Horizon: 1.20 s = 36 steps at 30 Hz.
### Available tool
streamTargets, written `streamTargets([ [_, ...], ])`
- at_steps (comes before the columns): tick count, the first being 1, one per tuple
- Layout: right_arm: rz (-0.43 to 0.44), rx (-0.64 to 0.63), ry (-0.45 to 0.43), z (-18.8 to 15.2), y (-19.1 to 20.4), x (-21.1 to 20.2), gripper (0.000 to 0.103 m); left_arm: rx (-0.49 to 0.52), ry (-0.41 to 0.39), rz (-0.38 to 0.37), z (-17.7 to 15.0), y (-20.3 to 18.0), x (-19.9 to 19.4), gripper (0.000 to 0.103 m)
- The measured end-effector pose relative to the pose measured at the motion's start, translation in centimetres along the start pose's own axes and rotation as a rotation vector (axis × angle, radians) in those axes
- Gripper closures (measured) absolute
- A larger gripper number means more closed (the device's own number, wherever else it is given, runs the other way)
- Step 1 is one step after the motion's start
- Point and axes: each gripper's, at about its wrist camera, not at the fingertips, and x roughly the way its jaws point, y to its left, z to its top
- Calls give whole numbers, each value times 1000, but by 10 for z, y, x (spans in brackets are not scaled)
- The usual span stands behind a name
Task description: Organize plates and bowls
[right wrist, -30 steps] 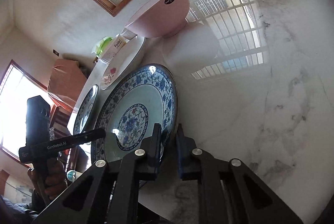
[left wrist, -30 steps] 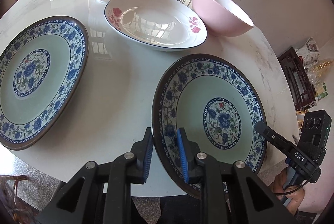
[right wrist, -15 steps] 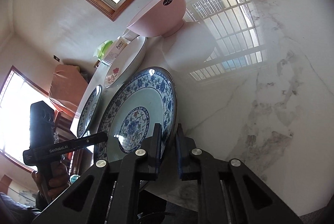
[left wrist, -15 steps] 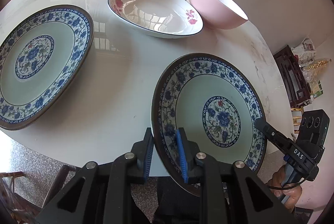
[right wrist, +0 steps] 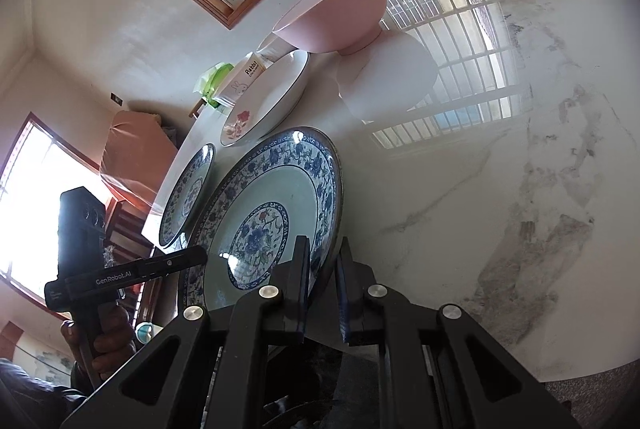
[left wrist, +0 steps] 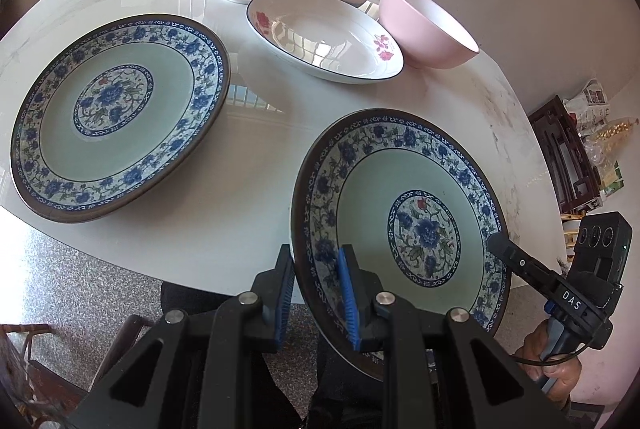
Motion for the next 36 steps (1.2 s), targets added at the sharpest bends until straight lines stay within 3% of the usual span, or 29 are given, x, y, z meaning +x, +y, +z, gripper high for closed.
streamTargets([
  [18,31,-74,40,-3,42,15,89,-76,-99,40,-4,41,-51,81],
  [36,70,-233,119,21,131,84,88,-235,-198,113,12,128,-89,81],
])
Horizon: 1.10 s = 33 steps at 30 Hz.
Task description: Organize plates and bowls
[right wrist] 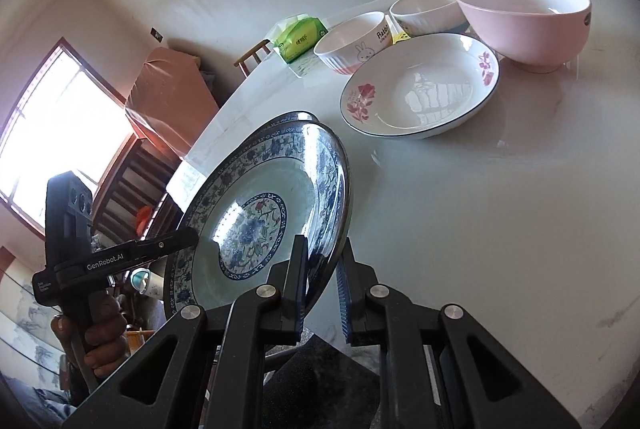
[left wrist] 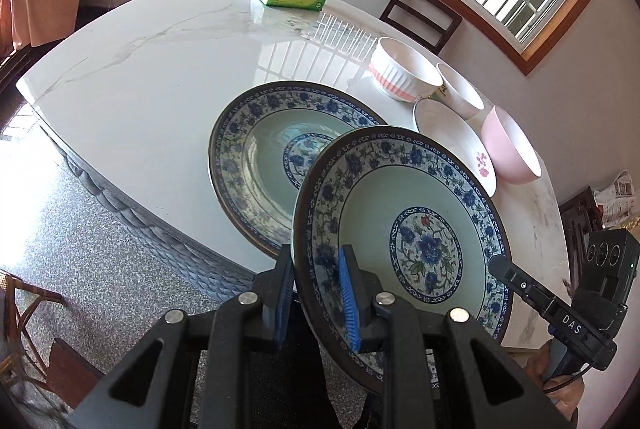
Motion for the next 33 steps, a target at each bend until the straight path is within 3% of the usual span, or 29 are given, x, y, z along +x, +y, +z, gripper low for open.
streamTargets([
  [11,0,-54,39,20,31,40,88,-58,-24,12,24,37,4,81],
  [33,-41,-44,64,33,42,71,87,-70,-15,20,61,54,35,81],
])
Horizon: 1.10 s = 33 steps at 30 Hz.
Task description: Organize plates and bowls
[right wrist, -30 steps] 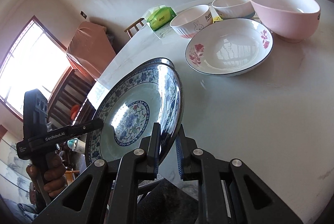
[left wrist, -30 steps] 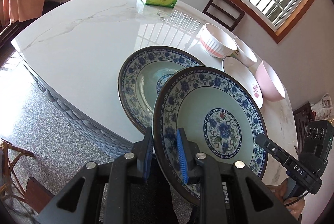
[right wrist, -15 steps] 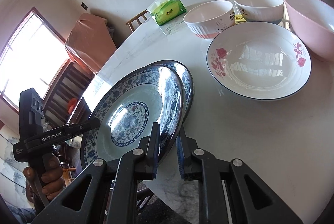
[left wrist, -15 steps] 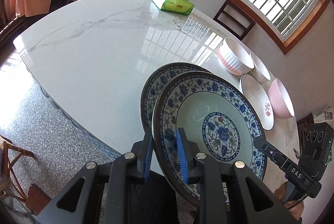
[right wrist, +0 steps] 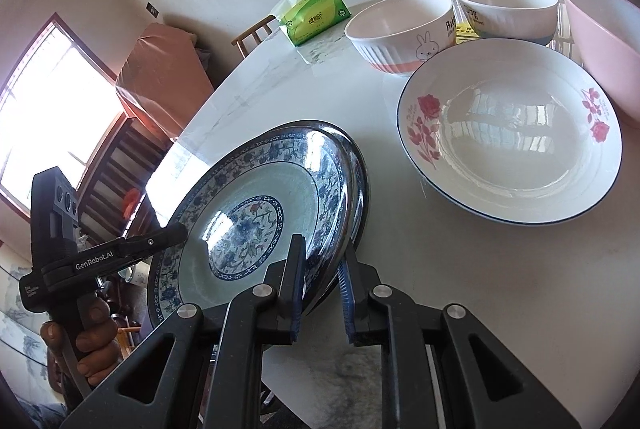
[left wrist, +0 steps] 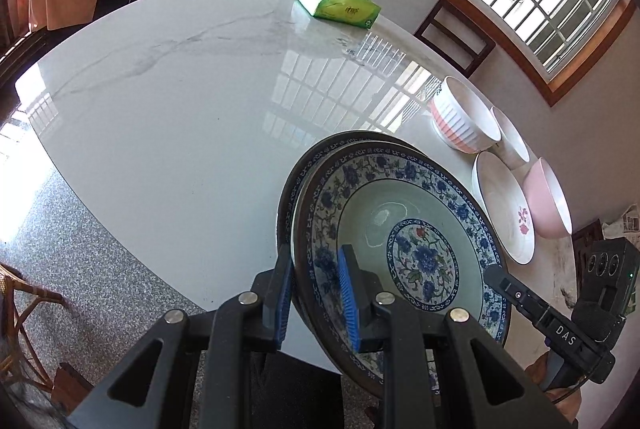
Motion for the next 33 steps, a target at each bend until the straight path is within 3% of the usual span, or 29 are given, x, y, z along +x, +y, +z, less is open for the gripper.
streamTargets([
  [27,-19,-29,1,2,5,9,86,54,-34,76,6,1,12,80],
  [33,-61,-74,-13,2,12,9,85,102,-81,115,5,-5,9,80],
])
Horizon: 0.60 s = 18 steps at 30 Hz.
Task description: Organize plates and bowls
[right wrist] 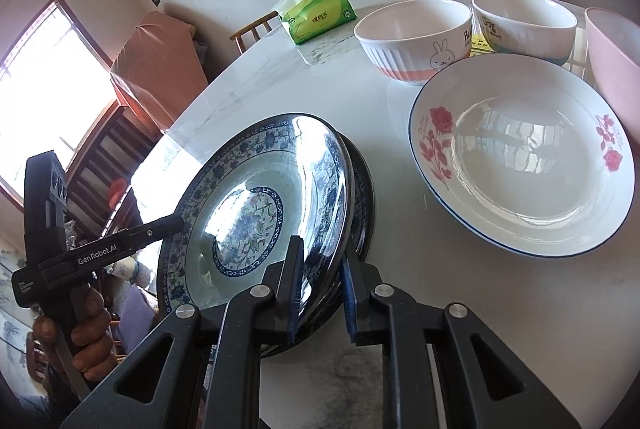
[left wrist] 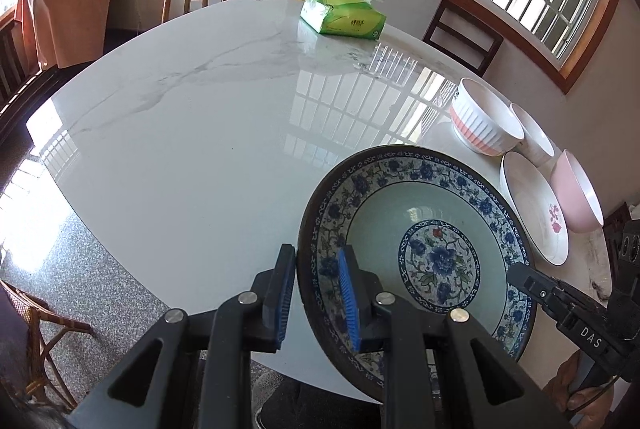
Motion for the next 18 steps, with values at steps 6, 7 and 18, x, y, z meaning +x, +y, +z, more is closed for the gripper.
streamTargets([
  [6,-33,-32,-17,1,5,2,84,31,-27,13,0,-7,-6,80],
  [7,-43,-40,-21,1,6,2,84,38,-32,18,-1,-9,-7,80],
  [18,-14,7,-116,-4,-8,-21,83,68,-44,39,-6,-23,-15,80],
])
